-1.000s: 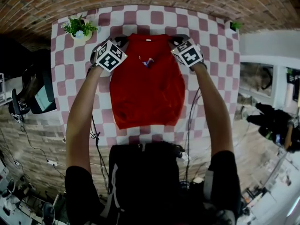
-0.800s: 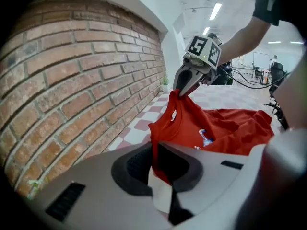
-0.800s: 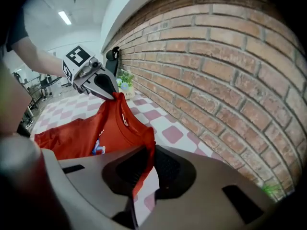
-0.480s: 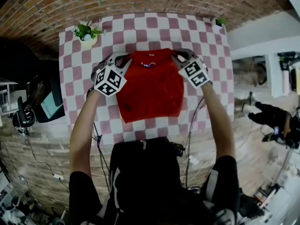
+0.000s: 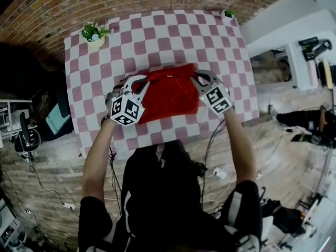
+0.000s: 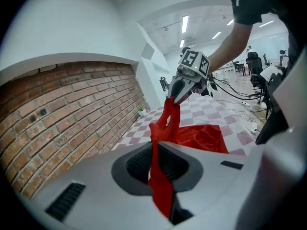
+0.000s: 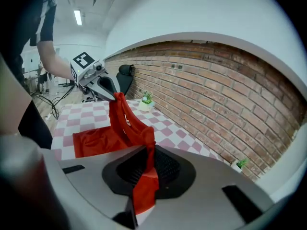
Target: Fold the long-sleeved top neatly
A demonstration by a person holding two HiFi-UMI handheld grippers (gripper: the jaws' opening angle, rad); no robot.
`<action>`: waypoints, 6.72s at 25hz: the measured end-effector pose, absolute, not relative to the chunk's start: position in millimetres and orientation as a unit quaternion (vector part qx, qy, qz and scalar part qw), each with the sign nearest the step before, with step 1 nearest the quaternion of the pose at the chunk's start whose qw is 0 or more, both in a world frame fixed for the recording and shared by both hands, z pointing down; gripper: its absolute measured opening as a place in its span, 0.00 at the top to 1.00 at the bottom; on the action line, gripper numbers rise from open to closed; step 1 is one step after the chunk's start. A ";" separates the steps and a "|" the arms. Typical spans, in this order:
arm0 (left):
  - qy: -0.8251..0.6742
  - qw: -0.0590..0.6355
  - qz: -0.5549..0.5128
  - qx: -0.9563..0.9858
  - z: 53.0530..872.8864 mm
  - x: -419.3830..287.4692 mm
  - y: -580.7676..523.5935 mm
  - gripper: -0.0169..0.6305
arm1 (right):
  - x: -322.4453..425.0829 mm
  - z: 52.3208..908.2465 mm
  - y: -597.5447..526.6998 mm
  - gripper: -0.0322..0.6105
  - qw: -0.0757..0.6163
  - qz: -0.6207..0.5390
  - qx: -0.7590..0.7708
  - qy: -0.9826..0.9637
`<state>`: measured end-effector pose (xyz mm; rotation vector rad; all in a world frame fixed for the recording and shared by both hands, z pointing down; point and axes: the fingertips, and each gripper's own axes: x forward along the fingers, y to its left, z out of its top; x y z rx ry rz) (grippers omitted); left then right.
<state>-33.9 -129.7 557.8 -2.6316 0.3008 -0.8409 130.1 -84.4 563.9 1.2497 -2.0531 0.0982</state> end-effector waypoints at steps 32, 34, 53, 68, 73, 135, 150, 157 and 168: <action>0.164 0.049 -0.434 -0.884 741.2 -85.3 79.1 0.87 | 84.5 723.0 122.5 0.87 0.457 0.079 0.391 -0.795; 0.155 0.027 -0.440 -0.884 747.3 -83.8 86.9 0.74 | 82.0 727.9 126.7 0.77 0.462 0.093 0.383 -0.795; 0.420 -0.040 -0.227 -0.878 584.2 -105.4 86.2 0.96 | 81.8 575.6 128.6 0.94 0.207 0.130 0.508 -0.826; 0.470 -0.097 -0.204 -0.853 575.9 -128.8 41.3 0.97 | 33.3 529.2 32.3 0.94 0.212 0.095 0.473 -0.850; 0.456 -0.141 -0.203 -0.855 586.4 -133.4 16.6 0.97 | 13.0 520.9 -18.1 0.94 0.237 0.085 0.444 -0.860; 0.269 -0.230 -0.397 -0.847 755.8 -142.8 -97.0 0.84 | 3.1 762.2 -193.8 0.91 0.481 0.254 0.186 -0.818; 0.043 -0.052 -0.478 -0.876 754.3 -13.8 -190.2 0.84 | 159.8 752.6 -161.3 0.91 0.382 0.356 0.381 -0.763; -0.022 -0.007 -0.491 -0.871 752.7 54.8 -200.0 0.84 | 216.3 749.3 -130.6 0.91 0.335 0.396 0.440 -0.733; -0.027 -0.029 -0.486 -0.873 757.7 87.7 -195.1 0.85 | 237.4 760.3 -114.7 0.91 0.345 0.387 0.462 -0.720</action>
